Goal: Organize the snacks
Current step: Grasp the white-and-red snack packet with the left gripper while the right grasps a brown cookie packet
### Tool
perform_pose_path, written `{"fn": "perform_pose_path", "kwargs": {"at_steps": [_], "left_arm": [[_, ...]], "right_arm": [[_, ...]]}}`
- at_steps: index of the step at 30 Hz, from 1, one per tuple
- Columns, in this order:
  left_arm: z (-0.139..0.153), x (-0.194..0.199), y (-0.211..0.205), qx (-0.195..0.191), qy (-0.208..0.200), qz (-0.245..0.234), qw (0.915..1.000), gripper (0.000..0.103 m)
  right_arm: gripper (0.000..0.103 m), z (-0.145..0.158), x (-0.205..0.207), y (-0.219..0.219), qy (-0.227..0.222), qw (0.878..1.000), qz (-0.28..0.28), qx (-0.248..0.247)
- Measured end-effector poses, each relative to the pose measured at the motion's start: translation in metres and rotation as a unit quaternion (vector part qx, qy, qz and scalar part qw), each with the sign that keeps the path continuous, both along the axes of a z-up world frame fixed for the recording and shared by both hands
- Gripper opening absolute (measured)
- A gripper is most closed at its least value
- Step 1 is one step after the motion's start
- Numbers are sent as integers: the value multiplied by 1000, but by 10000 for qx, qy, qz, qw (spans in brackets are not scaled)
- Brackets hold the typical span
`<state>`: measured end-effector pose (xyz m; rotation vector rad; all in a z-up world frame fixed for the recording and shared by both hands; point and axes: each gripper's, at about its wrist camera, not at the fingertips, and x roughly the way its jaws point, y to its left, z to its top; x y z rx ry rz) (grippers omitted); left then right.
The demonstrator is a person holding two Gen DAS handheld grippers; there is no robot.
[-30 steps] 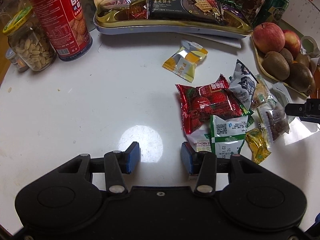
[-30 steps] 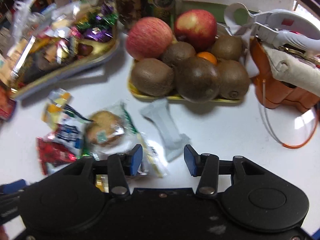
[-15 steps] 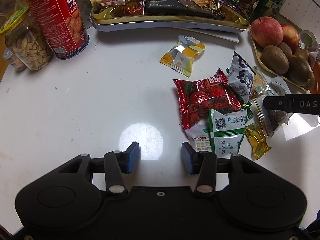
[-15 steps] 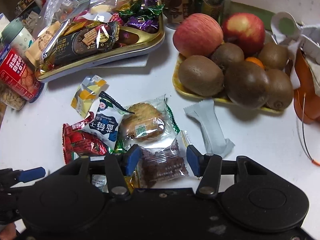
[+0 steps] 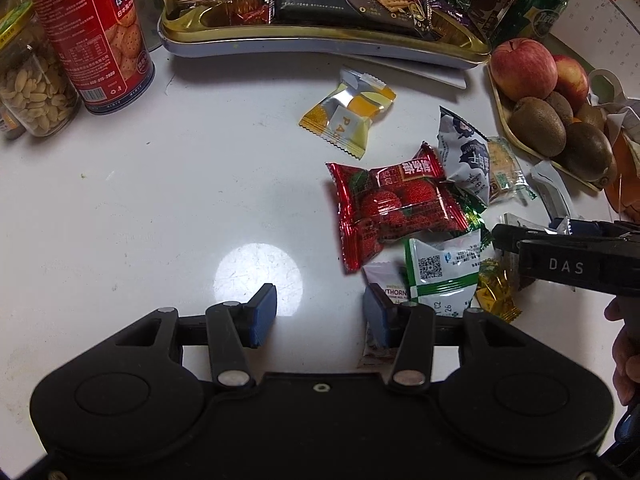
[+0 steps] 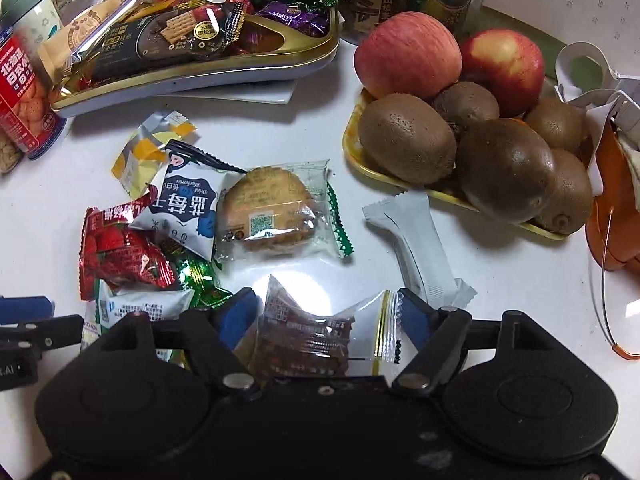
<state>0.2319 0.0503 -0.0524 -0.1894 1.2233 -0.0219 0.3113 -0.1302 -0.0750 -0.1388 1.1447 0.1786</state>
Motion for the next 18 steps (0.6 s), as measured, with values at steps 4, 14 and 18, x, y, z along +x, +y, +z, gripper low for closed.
{"fn": "perform_pose_path", "kwargs": {"at_steps": [4, 14, 18], "left_arm": [[13, -4, -10, -102, -72, -266, 9996, 54], [4, -1, -49, 157, 282, -960, 9949, 57], [0, -2, -62, 443, 233, -1273, 9906, 57]], "right_arm": [[79, 0, -1, -4, 38, 10000, -85, 4], [80, 1, -5, -11, 50, 9999, -127, 41], [81, 1, -6, -15, 24, 9999, -86, 58]]}}
